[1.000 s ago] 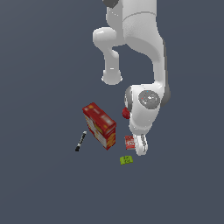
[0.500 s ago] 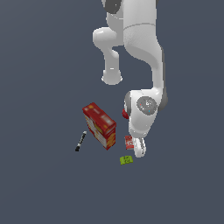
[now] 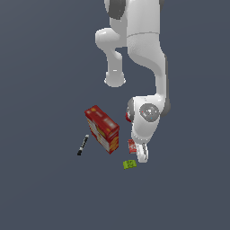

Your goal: Pick up a designated object from a clutter of objects.

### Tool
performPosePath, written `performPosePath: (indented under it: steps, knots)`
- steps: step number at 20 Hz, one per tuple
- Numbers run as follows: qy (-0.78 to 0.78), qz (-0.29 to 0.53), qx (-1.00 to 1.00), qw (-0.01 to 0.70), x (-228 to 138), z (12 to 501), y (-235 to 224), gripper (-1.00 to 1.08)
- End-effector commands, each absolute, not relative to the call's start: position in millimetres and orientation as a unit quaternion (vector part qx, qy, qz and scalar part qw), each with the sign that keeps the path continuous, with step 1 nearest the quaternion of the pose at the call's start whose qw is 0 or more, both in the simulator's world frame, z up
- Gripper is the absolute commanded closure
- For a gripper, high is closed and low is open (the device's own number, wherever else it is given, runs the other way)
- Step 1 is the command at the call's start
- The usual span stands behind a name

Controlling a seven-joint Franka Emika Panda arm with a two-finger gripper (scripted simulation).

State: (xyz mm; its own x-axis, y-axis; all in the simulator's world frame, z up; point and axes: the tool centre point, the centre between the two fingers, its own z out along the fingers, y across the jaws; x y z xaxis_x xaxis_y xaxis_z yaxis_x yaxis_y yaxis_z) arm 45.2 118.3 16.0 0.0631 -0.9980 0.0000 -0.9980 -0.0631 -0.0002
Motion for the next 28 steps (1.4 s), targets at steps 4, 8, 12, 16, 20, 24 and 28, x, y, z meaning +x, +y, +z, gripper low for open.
performPosePath:
  steps: [4,8,12,16,20,24,28]
  knots:
    - [0.684,0.000,-0.729,0.000,45.2,15.3,118.4,1.08]
    - [0.685,0.000,-0.729,0.000,45.5,16.0,118.1,1.08]
    - [0.685,0.000,-0.729,0.000,46.0,21.2,119.8,1.08]
    - [0.685,0.000,-0.729,0.000,47.4,37.0,124.8,1.08]
    - [0.685,0.000,-0.729,0.000,49.8,63.0,132.9,1.08]
    - [0.685,0.000,-0.729,0.000,53.2,98.0,143.8,1.08]
    - [0.685,0.000,-0.729,0.000,57.6,140.4,156.6,1.08]
